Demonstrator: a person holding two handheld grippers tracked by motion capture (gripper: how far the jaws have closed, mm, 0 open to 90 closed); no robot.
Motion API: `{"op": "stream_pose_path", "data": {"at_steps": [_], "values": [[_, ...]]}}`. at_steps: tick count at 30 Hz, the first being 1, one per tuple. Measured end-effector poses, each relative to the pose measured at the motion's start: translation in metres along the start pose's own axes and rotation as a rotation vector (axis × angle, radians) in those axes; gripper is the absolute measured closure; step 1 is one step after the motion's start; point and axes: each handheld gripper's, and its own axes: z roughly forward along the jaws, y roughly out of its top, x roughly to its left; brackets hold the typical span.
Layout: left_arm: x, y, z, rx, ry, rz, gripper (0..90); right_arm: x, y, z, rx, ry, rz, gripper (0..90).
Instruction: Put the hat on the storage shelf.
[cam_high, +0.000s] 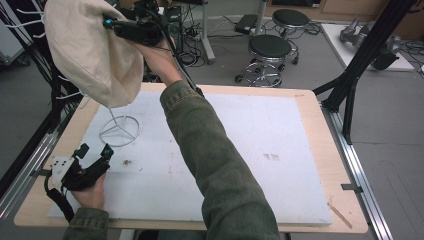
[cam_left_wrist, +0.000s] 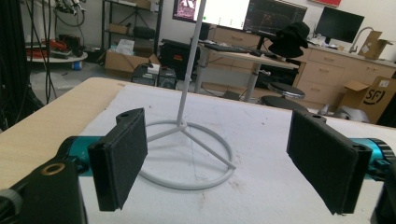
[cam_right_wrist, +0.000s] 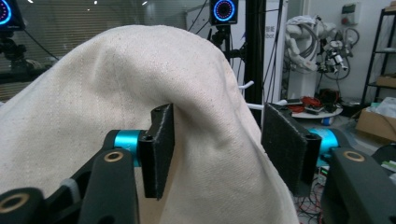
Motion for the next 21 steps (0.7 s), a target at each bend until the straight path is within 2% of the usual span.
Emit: {"op": "stream_pose_path", "data": {"at_steps": [9,21], "values": [[-0.001,0.0,0.0,-0.003,0.0,0.001,20.6,-0.001,0.003,-0.009,-0.018,-0.003,-0.007,36.4],[-0.002,0.0,-0.001,0.0,-0.004,0.003,20.6,-0.007,0.005,-0.032,-0.055,-0.028,0.014,21.0]]}}
